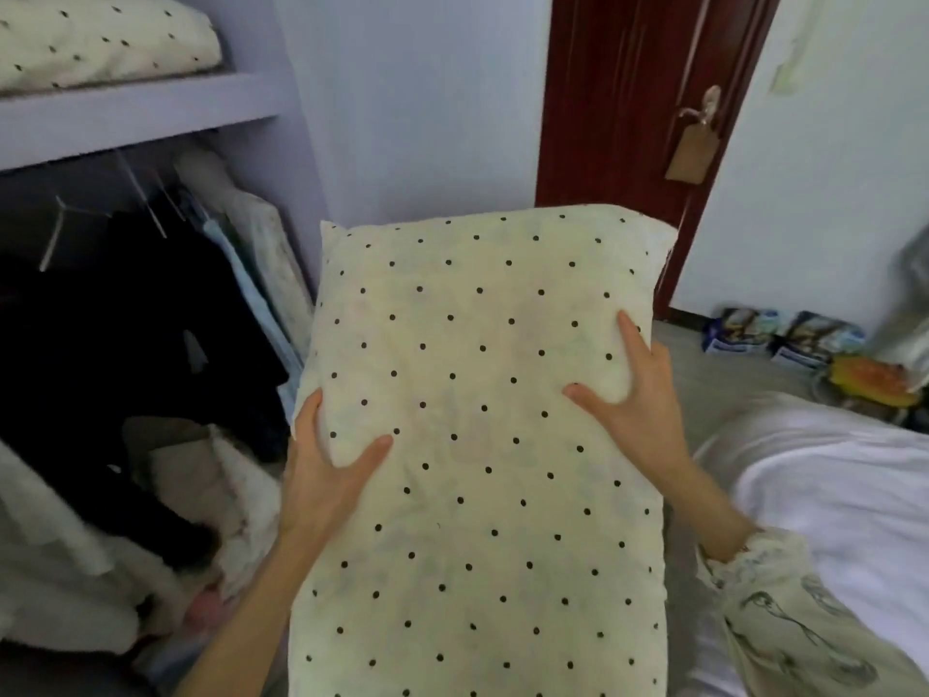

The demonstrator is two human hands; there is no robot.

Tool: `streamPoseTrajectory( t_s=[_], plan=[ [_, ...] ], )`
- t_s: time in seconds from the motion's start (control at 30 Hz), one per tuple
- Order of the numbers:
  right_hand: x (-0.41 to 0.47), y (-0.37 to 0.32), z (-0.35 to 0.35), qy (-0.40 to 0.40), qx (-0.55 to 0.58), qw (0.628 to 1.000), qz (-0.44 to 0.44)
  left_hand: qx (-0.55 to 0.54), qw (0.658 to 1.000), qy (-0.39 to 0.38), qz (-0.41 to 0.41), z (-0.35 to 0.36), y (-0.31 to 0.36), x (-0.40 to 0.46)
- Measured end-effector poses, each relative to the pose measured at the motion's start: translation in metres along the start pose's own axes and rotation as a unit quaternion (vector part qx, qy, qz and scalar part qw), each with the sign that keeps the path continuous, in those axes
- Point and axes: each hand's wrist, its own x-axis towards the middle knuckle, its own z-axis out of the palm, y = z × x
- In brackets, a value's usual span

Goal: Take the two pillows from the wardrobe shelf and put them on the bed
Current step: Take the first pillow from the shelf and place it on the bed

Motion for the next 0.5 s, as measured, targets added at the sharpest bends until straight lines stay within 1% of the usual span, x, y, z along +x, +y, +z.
streamPoseTrajectory(
  t_s=[0.13,0.27,0.37,0.5],
  plan=[
    [-0.012,0.052,-0.067,0.050,-0.028,0.997,0.049,-0.026,0.997,-0.066,0.018,0.079,0.032,-0.019],
    [-0.008,0.102,-0.138,0.106,-0.071,0.987,0.095,-0.026,0.990,-0.125,0.053,0.162,0.075,-0.031],
    [-0.001,0.128,-0.183,0.134,-0.102,0.981,0.102,-0.048,0.983,-0.161,0.076,0.213,0.103,-0.034],
    [0.012,0.153,-0.229,0.170,-0.127,0.971,0.109,-0.080,0.972,-0.207,0.081,0.269,0.135,-0.033]
  ],
)
